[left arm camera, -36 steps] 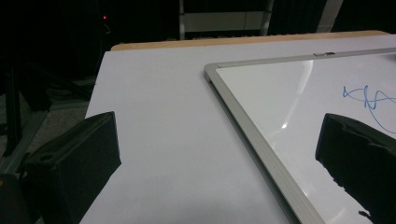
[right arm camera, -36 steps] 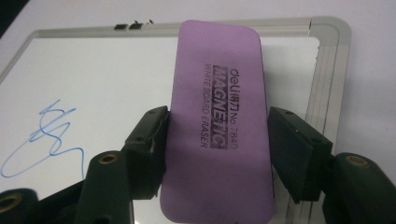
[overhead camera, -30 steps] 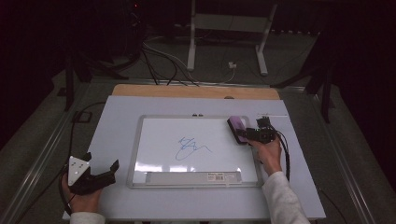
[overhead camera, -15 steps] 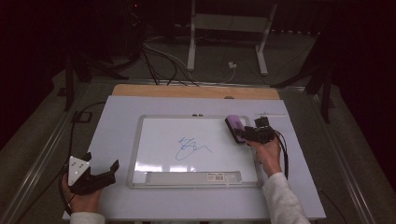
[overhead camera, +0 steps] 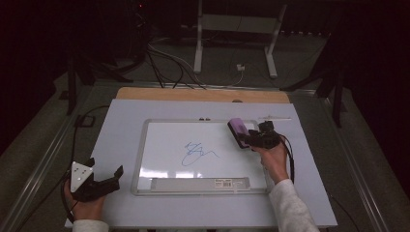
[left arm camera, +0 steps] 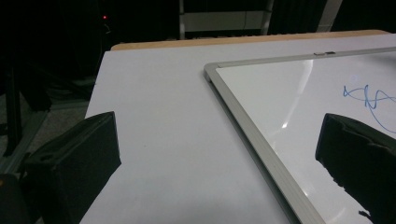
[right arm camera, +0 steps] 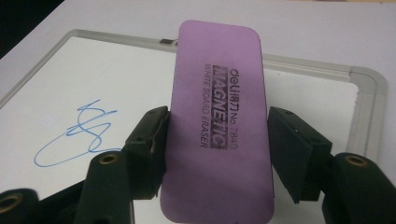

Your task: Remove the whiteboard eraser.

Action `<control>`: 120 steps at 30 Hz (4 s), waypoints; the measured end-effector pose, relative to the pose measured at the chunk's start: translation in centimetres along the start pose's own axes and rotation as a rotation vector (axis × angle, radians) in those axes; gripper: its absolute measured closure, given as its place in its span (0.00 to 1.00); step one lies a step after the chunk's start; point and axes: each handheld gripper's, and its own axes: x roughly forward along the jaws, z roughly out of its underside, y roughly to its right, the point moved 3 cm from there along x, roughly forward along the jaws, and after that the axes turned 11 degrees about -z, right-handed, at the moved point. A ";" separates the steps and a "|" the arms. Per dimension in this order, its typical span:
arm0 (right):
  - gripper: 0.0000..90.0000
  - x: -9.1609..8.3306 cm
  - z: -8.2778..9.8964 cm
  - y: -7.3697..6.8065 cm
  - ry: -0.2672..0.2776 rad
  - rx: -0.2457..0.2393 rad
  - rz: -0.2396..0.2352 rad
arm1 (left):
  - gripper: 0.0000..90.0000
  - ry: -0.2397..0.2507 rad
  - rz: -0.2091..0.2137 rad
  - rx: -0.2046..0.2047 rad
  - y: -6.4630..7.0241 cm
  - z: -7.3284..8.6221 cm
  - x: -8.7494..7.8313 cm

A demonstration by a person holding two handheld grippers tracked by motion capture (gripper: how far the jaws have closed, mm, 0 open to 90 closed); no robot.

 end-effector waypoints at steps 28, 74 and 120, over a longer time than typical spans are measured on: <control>0.46 1.4 0.2 -3.9 -0.029 -0.110 -0.056 | 0.01 0.000 0.000 0.001 0.0 0.0 0.0; 0.46 4.9 2.4 -9.2 -0.151 -0.278 -0.126 | 0.01 0.002 0.001 0.002 0.0 0.0 0.0; 0.45 7.3 4.3 -10.5 -0.264 -0.382 -0.084 | 0.01 -0.001 -0.004 0.003 -0.2 0.1 -0.2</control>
